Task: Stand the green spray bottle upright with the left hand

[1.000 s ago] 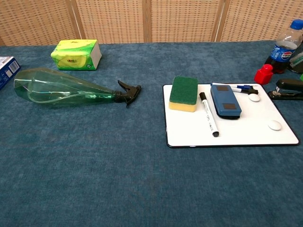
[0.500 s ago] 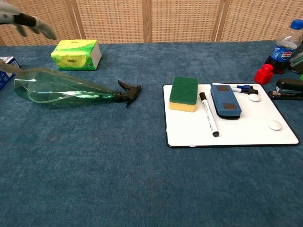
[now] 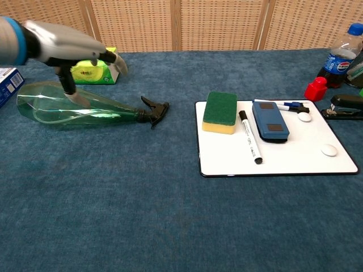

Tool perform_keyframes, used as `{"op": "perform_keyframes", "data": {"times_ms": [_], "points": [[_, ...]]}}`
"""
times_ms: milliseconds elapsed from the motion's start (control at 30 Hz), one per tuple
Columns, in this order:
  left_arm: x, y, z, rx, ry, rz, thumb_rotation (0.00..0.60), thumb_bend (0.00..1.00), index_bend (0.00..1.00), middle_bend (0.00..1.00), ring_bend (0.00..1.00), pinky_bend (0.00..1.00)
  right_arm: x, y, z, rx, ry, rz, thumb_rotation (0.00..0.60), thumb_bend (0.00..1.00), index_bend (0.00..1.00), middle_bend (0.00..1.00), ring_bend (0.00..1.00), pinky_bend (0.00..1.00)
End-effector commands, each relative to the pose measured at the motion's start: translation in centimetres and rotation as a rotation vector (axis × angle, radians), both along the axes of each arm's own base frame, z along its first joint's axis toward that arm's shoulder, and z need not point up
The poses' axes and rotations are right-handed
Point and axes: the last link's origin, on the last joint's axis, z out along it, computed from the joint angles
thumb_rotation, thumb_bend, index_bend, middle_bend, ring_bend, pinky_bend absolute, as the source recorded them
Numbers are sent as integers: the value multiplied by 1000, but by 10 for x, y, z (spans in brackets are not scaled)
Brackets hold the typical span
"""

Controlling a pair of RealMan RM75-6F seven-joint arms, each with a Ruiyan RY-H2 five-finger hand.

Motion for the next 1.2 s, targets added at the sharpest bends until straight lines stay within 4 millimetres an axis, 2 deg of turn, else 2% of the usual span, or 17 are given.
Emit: {"op": "perform_keyframes", "data": {"times_ms": [33,467,767,1033,1200], "points": [[5,6,-19,-12,41,3,600,270,150,166,157,222,-2,2,3,-10,1,-5,600,224,305,362,313,347],[9,23,-48,27,132,50,600,270,157,174,162,231,-8,9,5,-21,-11,-28,600,226,305,362,313,346],[16,26,-67,3,179,46,600,270,162,182,165,235,-12,12,6,-28,-17,-41,600,226,305,362,314,346],[12,25,-73,12,193,52,600,270,188,210,195,256,-16,14,8,-34,-26,-52,600,227,304,362,314,346],[11,26,-75,29,213,29,600,269,247,277,255,266,-16,16,9,-49,-42,-43,600,227,306,362,314,346]]}}
